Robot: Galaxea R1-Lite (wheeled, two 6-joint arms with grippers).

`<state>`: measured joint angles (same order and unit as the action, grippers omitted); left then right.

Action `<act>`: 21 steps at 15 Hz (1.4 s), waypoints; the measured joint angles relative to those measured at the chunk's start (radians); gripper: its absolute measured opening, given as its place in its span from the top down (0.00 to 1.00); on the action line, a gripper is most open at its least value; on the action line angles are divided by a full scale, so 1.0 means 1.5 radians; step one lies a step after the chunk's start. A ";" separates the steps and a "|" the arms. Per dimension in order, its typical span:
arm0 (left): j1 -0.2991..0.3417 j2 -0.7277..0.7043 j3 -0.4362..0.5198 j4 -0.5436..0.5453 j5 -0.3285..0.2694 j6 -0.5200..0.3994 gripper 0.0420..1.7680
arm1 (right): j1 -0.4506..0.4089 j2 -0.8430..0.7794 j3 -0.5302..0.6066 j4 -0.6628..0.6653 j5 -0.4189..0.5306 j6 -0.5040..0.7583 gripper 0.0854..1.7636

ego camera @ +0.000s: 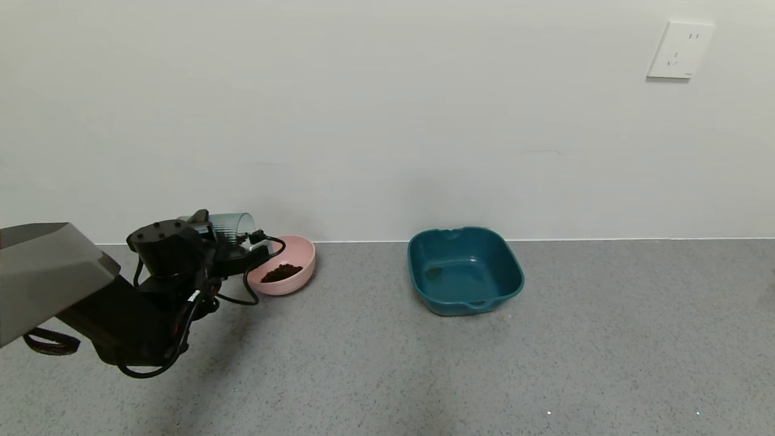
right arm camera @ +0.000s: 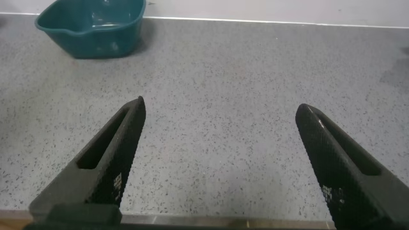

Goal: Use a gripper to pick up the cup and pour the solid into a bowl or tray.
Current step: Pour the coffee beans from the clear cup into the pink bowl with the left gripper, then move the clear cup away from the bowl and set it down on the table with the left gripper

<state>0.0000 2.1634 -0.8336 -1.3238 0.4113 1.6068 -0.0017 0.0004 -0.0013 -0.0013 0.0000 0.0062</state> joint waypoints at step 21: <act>-0.012 -0.275 -0.026 0.593 -0.110 -0.472 0.28 | 0.000 0.000 0.000 0.000 0.000 0.000 0.03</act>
<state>-0.0187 1.7506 -0.8721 -0.4349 0.2466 0.8985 -0.0017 0.0004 -0.0013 -0.0013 0.0000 0.0057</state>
